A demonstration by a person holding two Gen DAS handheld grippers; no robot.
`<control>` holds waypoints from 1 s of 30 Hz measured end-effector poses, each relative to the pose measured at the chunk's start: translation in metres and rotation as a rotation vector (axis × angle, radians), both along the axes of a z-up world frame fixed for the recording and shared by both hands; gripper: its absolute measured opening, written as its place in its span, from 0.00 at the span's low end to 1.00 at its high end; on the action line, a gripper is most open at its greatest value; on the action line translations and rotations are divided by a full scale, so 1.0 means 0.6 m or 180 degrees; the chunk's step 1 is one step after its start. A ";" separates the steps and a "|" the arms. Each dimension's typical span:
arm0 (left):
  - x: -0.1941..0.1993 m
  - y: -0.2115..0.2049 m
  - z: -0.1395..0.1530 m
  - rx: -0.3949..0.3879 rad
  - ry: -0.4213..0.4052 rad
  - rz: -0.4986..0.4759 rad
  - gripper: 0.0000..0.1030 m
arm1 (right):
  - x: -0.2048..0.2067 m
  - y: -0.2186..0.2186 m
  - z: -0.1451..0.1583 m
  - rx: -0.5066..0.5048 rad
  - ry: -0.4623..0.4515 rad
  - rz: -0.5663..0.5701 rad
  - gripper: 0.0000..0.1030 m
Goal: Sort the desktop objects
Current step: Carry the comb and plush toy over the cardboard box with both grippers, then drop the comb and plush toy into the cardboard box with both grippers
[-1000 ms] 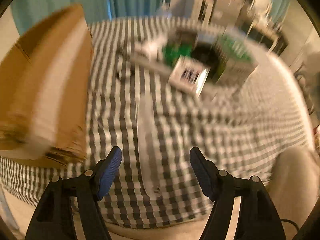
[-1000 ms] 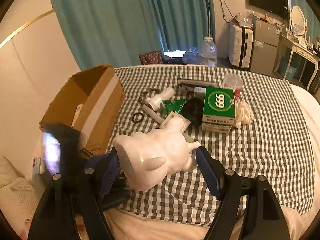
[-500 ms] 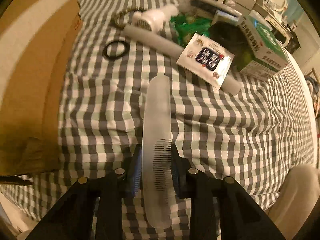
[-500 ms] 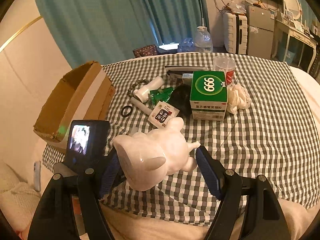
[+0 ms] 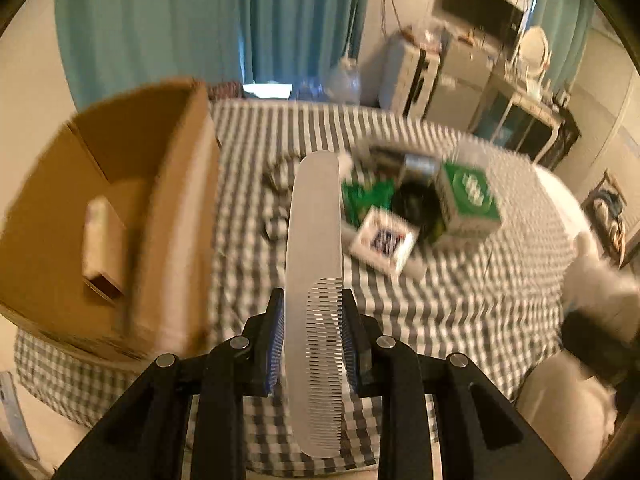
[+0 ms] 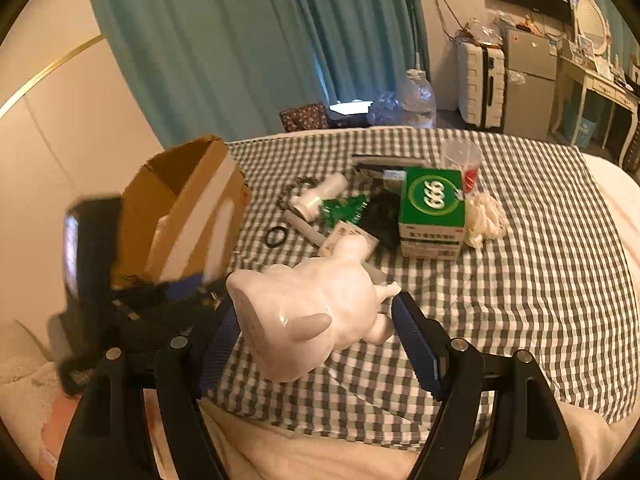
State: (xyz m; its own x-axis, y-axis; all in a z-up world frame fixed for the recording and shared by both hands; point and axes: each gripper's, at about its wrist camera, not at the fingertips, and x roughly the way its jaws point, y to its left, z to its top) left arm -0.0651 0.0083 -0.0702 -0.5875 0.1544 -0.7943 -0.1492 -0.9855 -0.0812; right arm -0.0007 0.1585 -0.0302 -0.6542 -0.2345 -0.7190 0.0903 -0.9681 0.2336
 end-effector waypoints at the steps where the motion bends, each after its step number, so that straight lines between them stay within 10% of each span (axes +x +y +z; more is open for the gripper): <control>1: -0.005 -0.008 0.011 0.0016 0.0067 0.0025 0.25 | -0.001 -0.012 0.010 0.0011 0.0037 0.0038 0.73; 13: -0.032 -0.179 0.106 -0.0071 0.0331 0.0513 0.25 | -0.068 -0.193 0.098 -0.0300 0.0329 0.0827 0.73; 27: -0.102 -0.294 0.035 -0.0061 0.0032 0.0798 0.25 | -0.235 -0.332 0.044 -0.0650 -0.0173 0.1091 0.73; 30: -0.105 -0.298 0.028 -0.0047 0.0019 0.0802 0.41 | -0.255 -0.320 0.039 -0.0821 -0.0242 0.1040 0.73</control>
State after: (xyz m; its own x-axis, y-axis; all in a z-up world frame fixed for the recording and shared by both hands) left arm -0.1282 -0.1703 -0.0533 -0.6108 -0.0091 -0.7917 0.1008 -0.9927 -0.0664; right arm -0.1538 -0.0338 -0.0070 -0.4631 -0.5994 -0.6529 0.3560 -0.8004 0.4824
